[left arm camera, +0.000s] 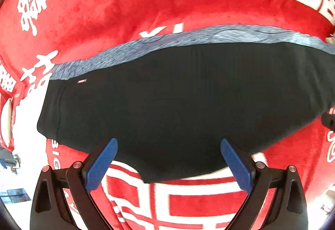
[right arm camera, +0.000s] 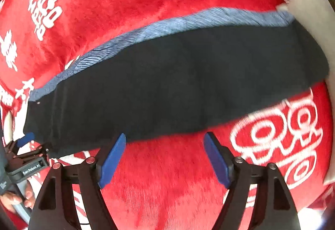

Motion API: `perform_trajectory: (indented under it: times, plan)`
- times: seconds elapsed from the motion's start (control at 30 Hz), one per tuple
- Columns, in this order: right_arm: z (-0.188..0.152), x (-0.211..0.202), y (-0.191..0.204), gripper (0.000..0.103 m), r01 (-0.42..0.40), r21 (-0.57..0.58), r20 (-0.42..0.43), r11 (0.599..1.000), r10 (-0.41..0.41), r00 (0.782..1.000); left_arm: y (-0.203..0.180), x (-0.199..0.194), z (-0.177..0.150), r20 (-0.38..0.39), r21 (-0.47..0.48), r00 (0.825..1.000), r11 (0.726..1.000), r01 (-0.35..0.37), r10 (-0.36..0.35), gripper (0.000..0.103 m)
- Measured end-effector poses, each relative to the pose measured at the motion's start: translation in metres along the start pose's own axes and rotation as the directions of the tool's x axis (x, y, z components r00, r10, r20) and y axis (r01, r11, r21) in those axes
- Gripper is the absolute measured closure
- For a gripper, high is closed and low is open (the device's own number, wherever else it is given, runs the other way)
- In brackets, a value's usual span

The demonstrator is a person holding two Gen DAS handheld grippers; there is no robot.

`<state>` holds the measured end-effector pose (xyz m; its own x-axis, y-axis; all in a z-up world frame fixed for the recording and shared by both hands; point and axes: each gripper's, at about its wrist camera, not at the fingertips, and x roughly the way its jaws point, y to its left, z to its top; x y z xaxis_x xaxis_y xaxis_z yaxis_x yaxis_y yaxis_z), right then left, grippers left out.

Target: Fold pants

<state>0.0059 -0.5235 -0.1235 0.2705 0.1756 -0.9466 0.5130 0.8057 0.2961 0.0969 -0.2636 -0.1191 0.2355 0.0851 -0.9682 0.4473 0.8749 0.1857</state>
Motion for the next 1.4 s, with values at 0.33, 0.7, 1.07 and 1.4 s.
perform_trajectory:
  times: [0.33,0.7,1.07,1.4]
  plan:
    - [-0.021,-0.044,-0.076,0.057,-0.010,0.171,0.061,0.985,0.000,0.998,-0.086,-0.028,0.021,0.042,0.073,0.993,0.992,0.108,-0.111,0.004]
    - [0.031,-0.068,-0.150,0.078,0.098,0.278,0.192,0.956,-0.155,0.969,-0.173,-0.028,0.090,0.126,0.096,0.984,0.989,0.112,-0.124,0.004]
    - [0.138,-0.023,-0.149,0.078,0.100,0.157,0.237,0.983,-0.136,0.962,-0.202,0.026,0.148,0.075,-0.012,0.996,0.999,0.041,-0.040,0.003]
    - [0.158,0.009,-0.143,0.078,0.266,0.064,0.230,0.962,-0.273,0.934,-0.191,0.033,0.148,0.095,-0.022,0.992,0.996,0.086,-0.084,0.001]
